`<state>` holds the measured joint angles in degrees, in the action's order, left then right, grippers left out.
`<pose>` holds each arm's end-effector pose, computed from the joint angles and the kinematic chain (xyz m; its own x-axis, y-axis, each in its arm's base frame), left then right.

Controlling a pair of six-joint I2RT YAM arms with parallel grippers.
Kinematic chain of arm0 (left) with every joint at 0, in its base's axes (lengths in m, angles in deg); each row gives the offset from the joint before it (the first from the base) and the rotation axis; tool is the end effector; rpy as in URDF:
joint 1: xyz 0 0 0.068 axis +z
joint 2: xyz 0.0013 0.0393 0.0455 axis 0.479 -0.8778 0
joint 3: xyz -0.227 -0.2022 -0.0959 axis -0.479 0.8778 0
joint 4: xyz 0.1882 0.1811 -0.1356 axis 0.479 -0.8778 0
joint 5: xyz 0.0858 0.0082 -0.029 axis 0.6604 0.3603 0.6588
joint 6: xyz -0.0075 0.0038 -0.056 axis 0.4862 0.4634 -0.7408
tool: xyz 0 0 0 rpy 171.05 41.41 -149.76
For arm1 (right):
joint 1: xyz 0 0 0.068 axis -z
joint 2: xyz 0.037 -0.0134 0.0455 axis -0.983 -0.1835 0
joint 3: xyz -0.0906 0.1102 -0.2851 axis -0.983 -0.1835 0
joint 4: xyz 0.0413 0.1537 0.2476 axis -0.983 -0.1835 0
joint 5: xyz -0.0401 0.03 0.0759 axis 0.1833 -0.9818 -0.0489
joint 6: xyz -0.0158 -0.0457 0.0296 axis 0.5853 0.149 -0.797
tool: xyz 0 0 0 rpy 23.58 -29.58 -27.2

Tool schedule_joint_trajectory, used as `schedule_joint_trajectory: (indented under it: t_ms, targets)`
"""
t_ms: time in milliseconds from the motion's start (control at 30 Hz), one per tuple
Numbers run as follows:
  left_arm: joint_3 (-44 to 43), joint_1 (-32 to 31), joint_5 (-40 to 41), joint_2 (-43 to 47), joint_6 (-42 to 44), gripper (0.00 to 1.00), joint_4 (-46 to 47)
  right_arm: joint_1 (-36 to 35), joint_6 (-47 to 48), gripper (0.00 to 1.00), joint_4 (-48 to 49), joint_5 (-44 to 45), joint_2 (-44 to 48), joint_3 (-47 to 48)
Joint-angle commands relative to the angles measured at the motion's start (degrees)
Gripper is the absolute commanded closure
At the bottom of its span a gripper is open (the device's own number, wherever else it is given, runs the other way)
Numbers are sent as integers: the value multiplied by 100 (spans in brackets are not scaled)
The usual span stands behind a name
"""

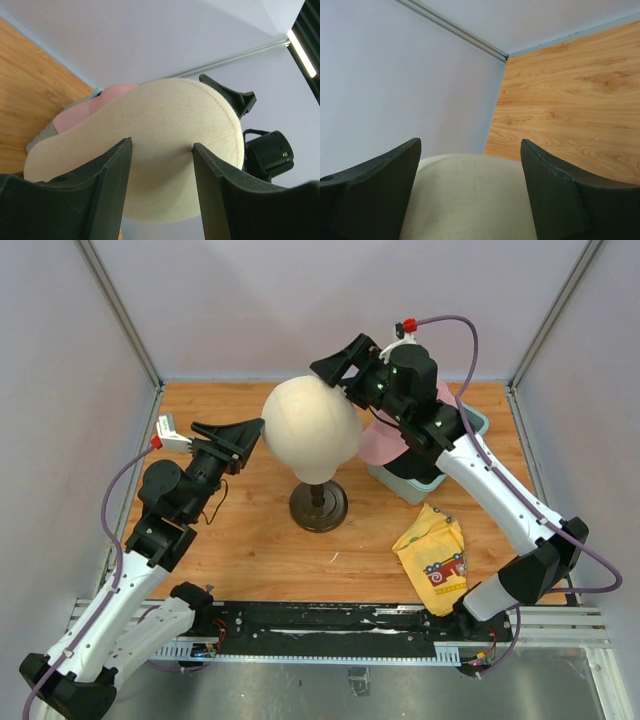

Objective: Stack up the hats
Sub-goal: Move the hat stand to the center of the board.

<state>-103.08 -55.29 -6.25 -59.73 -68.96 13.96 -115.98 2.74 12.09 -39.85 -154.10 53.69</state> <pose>0.1589 -0.0768 0.4121 -0.3220 -0.8889 -0.3260 0.2566 0.2495 -0.9338 0.3129 0.2343 0.5187 -0.5387 0.6402 -0.5476 -0.3346 0.4340 0.8365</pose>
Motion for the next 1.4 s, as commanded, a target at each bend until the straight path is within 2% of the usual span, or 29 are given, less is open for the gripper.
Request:
schedule_joint_trajectory:
  t_ms: [0, 100, 467, 667, 1000, 1367]
  targets:
    - [-295, -127, 316, -123, 71, 43, -98, -564, -56, 18, -357, 75, 62, -225]
    - [-537, -127, 421, -268, 224, 41, -360, -581, -107, 18, -399, 313, 130, -318]
    - [-596, -127, 354, -397, 439, 40, -310, -398, 101, 16, -518, 571, 408, -620]
    - [-415, -127, 363, -155, 519, 40, -119, -197, 986, 12, -493, 725, 573, -407]
    - [-502, -127, 393, -4, 747, 38, -367, -80, 2509, 10, -606, 1217, 853, 0]
    - [-678, -123, 1128, 264, 1223, 36, -744, -122, 3492, 10, -386, 1707, 2381, -1218]
